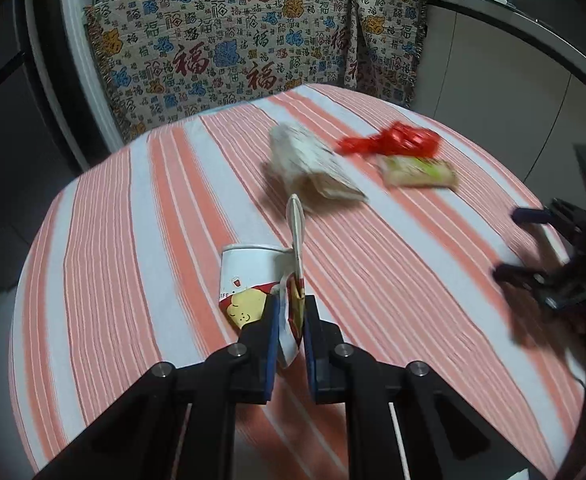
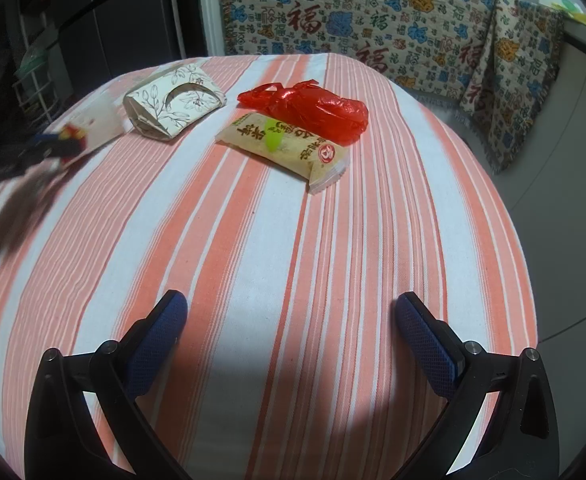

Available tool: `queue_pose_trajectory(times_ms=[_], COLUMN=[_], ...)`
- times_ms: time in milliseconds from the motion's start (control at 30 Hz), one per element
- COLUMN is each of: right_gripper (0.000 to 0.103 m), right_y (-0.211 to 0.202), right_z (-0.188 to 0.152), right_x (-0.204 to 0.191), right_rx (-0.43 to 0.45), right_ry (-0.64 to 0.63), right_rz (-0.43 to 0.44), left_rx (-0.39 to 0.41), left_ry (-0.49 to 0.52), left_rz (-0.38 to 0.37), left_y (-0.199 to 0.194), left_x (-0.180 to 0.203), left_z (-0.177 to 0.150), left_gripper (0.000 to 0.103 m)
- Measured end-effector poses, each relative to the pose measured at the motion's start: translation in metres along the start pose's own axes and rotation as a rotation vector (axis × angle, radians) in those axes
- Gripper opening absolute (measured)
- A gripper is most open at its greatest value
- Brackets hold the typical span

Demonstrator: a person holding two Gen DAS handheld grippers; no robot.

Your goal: Collect trash

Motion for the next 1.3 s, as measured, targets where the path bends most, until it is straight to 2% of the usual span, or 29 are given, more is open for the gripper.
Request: queue_pose_trajectory(times_ms=[100,233,300,333,367,433,500,567,633,700,800,933,1033,1133,1200,1300], right_gripper=[0.103,0.103,0.102,0.103,0.103,0.103,0.103,0.103,0.103,0.103,0.103,0.103,0.102,0.102,0.102,0.102], right_y=[0.000,0.000,0.000,0.000,0.000,0.000,0.000,0.000,0.000,0.000,0.000,0.000,-0.001,0.003,0.017,0.038], right_z=[0.000,0.000,0.000,0.000,0.000,0.000,0.000,0.000,0.000,0.000,0.000,-0.001,0.004,0.033,0.053,0.077], right_x=[0.000,0.000,0.000,0.000,0.000,0.000,0.000,0.000,0.000,0.000,0.000,0.000,-0.003,0.002,-0.001,-0.010], right_rx=[0.000,0.001,0.001,0.001,0.001,0.001,0.001,0.001,0.002,0.002,0.002,0.002,-0.010,0.021,-0.008,-0.010], right_ry=[0.000,0.000,0.000,0.000,0.000,0.000,0.000,-0.001,-0.001,-0.001,-0.001,0.000,-0.047,-0.081,-0.111,-0.178], right_rz=[0.000,0.001,0.001,0.001,0.001,0.002,0.002,0.002,0.002,0.002,0.001,0.008,0.070,0.086,0.113,0.102], left_rx=[0.012,0.040,0.046,0.050,0.059,0.092,0.122,0.138,0.117,0.068,0.029,0.017,0.014,0.015,0.013,0.014], left_ry=[-0.043,-0.111,-0.127,-0.130,-0.133,-0.137,-0.164,-0.181,-0.170,-0.122,-0.023,-0.007,-0.003,-0.001,0.001,-0.002], left_rz=[0.001,-0.015,-0.003,0.008,0.024,0.042,0.026,0.007,-0.027,-0.061,-0.030,-0.034,-0.030,-0.029,-0.026,-0.028], left_y=[-0.013,-0.015,-0.015,-0.015,-0.017,-0.024,-0.031,-0.037,-0.037,-0.030,-0.021,-0.018,-0.017,-0.017,-0.017,-0.017], left_x=[0.040,0.063,0.064,0.062,0.059,0.054,0.046,0.040,0.036,0.039,0.043,0.046,0.046,0.046,0.046,0.047], left_z=[-0.029,-0.049,-0.054,-0.055,-0.056,-0.056,-0.057,-0.060,-0.066,-0.072,-0.082,-0.083,-0.083,-0.084,-0.085,-0.085], left_gripper=[0.012,0.015,0.030,0.050,0.064,0.067,0.067,0.076,0.080,0.080,0.080,0.084,0.085,0.085,0.085,0.086])
Point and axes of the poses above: each gripper's, at about its wrist camera, not at the fingertips, and y roughly the way its jaws point, x to its right, z to its top, the point moved 10 cm from there along y, roughly the way its jaws point, and after that the axes turned 15 degrees about -z, right-handed, at the moved point
